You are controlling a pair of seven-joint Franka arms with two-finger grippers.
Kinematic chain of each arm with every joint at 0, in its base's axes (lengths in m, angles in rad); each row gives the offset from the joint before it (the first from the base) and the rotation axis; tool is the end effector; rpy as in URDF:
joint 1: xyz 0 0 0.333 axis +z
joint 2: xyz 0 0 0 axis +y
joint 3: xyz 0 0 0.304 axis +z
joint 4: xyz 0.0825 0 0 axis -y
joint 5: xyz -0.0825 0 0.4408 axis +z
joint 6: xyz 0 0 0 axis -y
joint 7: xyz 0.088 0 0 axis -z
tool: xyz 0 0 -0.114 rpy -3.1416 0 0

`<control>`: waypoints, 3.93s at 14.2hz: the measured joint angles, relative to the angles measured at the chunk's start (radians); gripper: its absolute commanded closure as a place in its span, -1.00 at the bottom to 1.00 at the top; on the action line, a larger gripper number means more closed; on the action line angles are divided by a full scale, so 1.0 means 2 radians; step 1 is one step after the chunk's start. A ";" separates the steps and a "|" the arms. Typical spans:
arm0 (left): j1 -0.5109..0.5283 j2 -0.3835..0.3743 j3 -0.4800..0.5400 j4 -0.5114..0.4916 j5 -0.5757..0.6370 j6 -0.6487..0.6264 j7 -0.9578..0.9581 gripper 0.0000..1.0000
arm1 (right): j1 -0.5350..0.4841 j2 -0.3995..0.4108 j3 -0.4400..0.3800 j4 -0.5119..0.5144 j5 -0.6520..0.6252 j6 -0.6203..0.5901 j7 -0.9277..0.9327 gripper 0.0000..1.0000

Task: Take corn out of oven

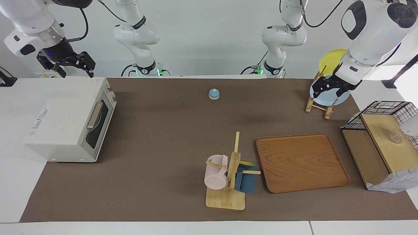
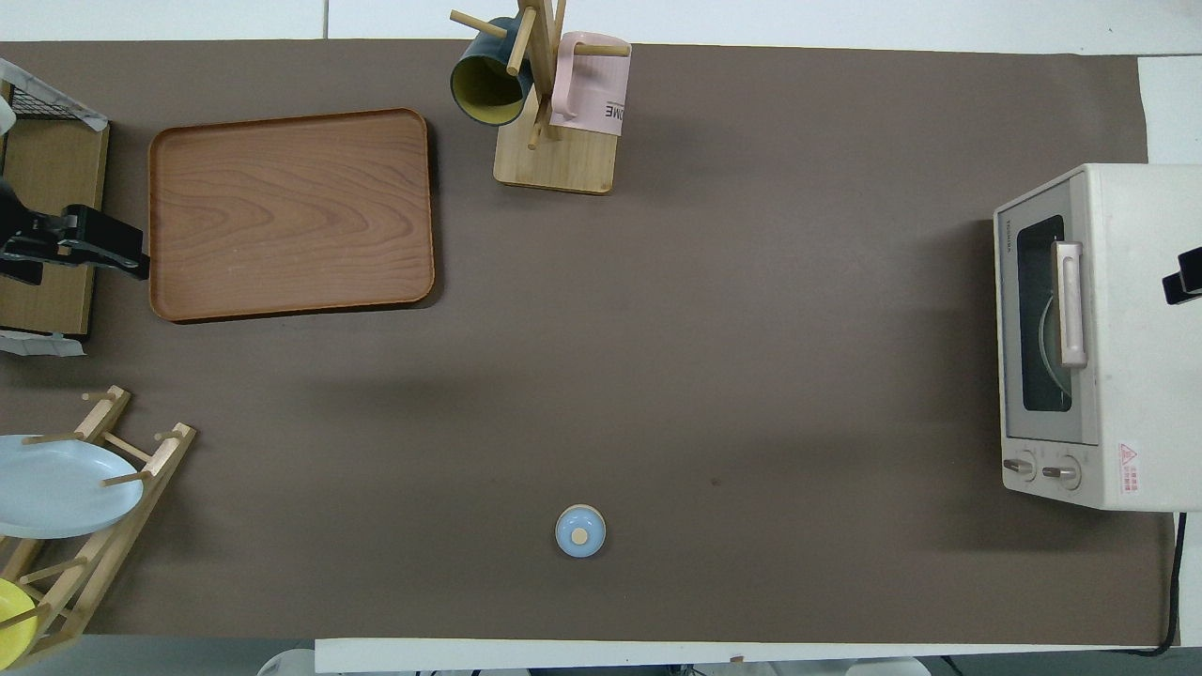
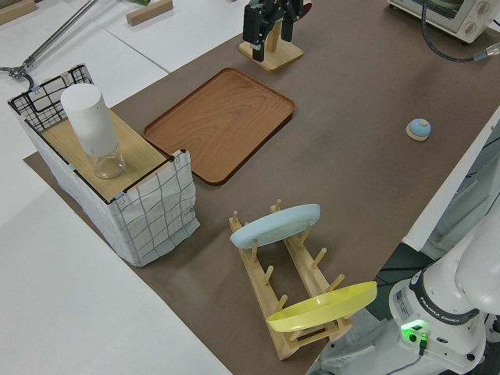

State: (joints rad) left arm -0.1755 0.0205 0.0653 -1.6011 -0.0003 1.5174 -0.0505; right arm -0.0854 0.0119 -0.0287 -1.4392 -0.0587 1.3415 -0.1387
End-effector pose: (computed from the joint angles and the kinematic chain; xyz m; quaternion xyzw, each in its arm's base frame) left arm 0.6051 -0.0673 0.5727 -0.9982 0.0298 0.0518 0.0047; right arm 0.5842 -0.0746 0.6478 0.9981 0.0072 -0.0580 0.0219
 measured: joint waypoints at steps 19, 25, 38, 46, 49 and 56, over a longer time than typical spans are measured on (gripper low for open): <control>0.000 0.000 0.000 0.000 0.000 0.000 0.000 -1.00 | 0.011 0.018 0.003 -0.164 -0.004 0.208 -0.021 1.00; 0.000 0.000 0.000 0.000 0.000 0.000 0.000 -1.00 | 0.012 0.026 0.003 -0.199 -0.038 0.224 -0.021 1.00; 0.000 0.000 0.000 0.000 0.000 0.000 0.000 -1.00 | 0.016 0.011 0.004 -0.237 -0.042 0.247 -0.021 1.00; 0.000 0.000 0.000 0.000 0.000 0.000 0.000 -1.00 | 0.088 0.064 0.011 -0.266 -0.032 0.334 0.085 1.00; 0.000 0.000 0.000 0.000 0.000 0.000 0.000 -1.00 | 0.095 0.098 0.012 -0.266 -0.027 0.376 0.086 1.00; 0.000 0.000 0.000 0.000 0.000 0.000 0.000 -1.00 | 0.100 0.143 0.012 -0.267 -0.023 0.411 0.108 1.00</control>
State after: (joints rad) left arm -0.1755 0.0205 0.0653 -1.6011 -0.0003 1.5174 -0.0505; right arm 0.1139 0.2975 -0.0042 -1.9735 -0.1055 2.1627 0.0777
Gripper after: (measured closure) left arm 0.000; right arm 0.991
